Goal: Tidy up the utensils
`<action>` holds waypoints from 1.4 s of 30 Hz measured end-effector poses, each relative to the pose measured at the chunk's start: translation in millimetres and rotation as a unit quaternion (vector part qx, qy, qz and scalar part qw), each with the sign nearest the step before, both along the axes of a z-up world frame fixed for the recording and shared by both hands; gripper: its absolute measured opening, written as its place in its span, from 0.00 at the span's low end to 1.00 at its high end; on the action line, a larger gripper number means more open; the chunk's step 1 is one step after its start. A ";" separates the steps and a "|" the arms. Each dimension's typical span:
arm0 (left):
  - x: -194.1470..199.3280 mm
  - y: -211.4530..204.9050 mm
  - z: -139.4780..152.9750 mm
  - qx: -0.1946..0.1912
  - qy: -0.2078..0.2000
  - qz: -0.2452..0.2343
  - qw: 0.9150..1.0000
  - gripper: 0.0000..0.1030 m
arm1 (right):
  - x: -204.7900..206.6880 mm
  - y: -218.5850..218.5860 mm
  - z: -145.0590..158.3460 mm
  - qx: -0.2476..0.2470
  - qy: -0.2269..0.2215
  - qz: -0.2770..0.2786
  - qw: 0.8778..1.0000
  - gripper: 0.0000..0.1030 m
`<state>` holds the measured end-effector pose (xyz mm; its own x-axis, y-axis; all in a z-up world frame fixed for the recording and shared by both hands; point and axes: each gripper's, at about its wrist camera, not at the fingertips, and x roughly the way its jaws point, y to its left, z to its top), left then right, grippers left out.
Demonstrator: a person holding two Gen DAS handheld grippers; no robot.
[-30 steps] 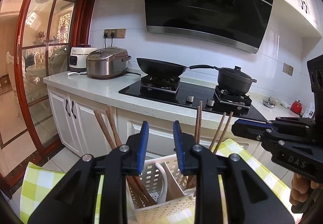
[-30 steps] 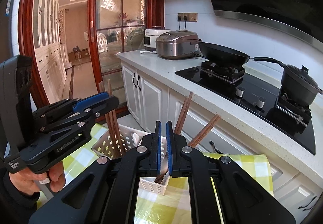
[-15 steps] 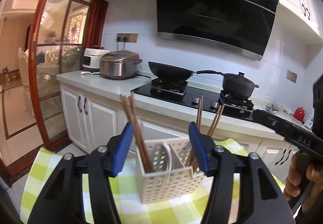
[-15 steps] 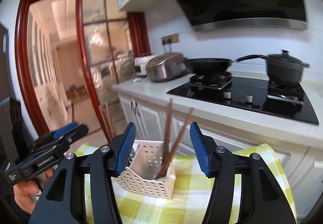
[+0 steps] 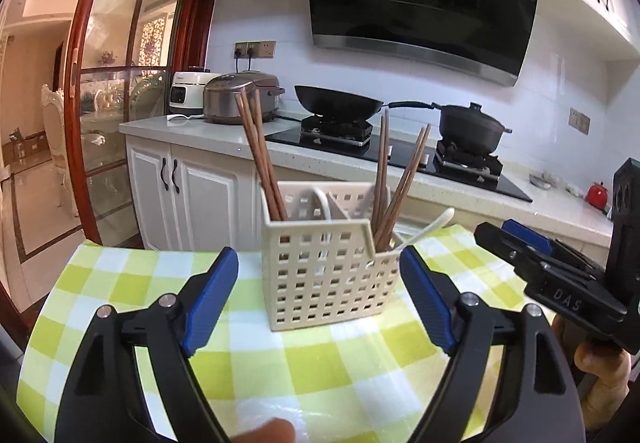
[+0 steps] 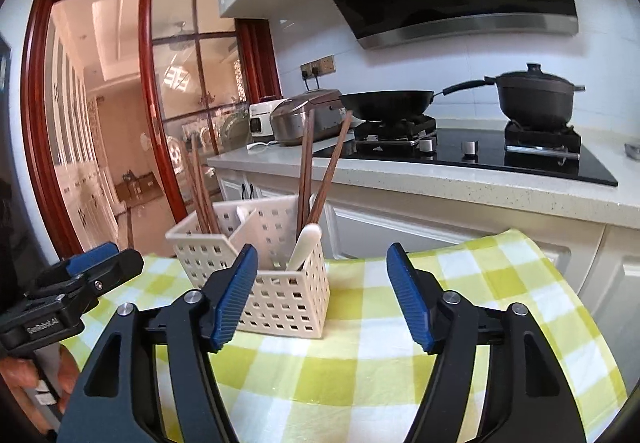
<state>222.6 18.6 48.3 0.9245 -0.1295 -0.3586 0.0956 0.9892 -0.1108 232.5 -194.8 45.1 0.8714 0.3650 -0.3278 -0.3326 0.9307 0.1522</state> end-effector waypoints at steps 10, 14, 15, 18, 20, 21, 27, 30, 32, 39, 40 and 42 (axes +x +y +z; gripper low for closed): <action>2.7 13.2 -18.4 -0.011 -0.003 -0.010 1.000 0.85 | -3.2 7.3 -15.4 -0.019 -0.001 0.015 1.000 0.66; 4.6 13.8 -20.3 -0.009 -0.003 -0.009 1.000 0.85 | -3.7 6.6 -13.9 -0.017 0.000 0.015 1.000 0.68; 4.4 14.3 -20.3 -0.010 -0.004 -0.009 1.000 0.85 | -4.1 6.5 -13.9 -0.017 -0.001 0.016 1.000 0.68; 4.0 13.1 -17.4 -0.010 -0.007 -0.009 1.000 0.87 | -4.1 5.7 -13.6 -0.015 -0.001 0.017 1.000 0.69; 4.6 13.6 -17.4 -0.011 -0.007 -0.009 1.000 0.87 | -4.6 5.6 -13.0 -0.015 -0.002 0.018 1.000 0.69; 4.2 13.3 -17.5 -0.010 -0.006 -0.009 1.000 0.87 | -5.1 5.8 -12.8 -0.016 -0.003 0.018 1.000 0.69; 4.6 12.6 -17.7 -0.012 -0.005 -0.009 1.000 0.87 | -5.1 4.3 -12.1 -0.013 -0.003 0.016 1.000 0.71; 4.8 12.3 -17.6 -0.011 -0.005 -0.008 1.000 0.87 | -5.8 4.4 -12.1 -0.013 -0.004 0.017 1.000 0.71; 4.7 11.9 -17.7 -0.011 -0.005 -0.008 1.000 0.87 | -5.5 4.8 -12.2 -0.014 -0.005 0.017 1.000 0.72; 3.9 10.7 -18.5 -0.010 -0.007 -0.009 1.000 0.87 | -5.7 5.2 -12.0 -0.014 -0.004 0.017 1.000 0.72; 3.7 10.8 -18.6 -0.010 -0.007 -0.010 1.000 0.87 | -5.6 5.3 -12.2 -0.015 -0.004 0.017 1.000 0.72; 3.7 10.6 -18.8 -0.011 -0.008 -0.009 1.000 0.87 | -5.9 5.5 -12.1 -0.015 -0.004 0.018 1.000 0.72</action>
